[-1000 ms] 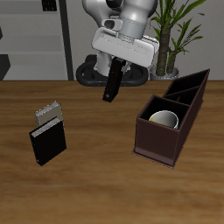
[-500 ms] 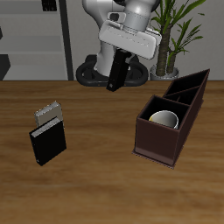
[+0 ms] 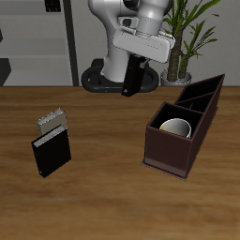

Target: Place the white-yellow mug into the left desk caddy's right compartment and place the left black book into the left desk caddy's back compartment and place the right black book into the left desk caddy's front compartment

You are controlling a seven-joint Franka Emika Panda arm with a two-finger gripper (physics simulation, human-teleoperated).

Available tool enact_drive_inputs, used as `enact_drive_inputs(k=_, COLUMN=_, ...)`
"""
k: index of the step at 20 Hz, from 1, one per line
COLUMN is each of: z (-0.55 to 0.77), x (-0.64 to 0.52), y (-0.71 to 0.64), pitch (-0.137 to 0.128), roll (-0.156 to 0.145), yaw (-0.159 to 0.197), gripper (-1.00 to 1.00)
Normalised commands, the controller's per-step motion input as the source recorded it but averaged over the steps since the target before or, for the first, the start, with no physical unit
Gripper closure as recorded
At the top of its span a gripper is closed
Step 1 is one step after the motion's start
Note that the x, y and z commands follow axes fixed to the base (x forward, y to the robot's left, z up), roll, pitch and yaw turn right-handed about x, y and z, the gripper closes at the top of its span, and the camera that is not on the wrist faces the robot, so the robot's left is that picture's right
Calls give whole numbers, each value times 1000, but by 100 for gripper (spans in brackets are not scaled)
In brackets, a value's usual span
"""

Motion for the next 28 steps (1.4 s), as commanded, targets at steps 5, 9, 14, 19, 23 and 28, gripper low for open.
enact_drive_inputs(k=5, z=-233, x=-264, y=267, pitch=20, roll=47, yaw=-20, gripper=100)
enact_drive_inputs(k=9, z=-15, x=-333, y=393, pitch=-19, roll=129, yaw=25, gripper=100)
enact_drive_inputs(k=14, z=165, x=-20, y=326, pitch=-28, roll=77, yaw=30, gripper=100)
enact_drive_inputs(k=19, z=148, x=104, y=222, pitch=-18, roll=33, yaw=20, gripper=100)
enact_drive_inputs(k=23, z=189, x=96, y=144, pitch=-33, roll=-14, yaw=15, gripper=100)
enact_drive_inputs(k=28, z=76, x=141, y=273, pitch=10, roll=42, yaw=18, gripper=100)
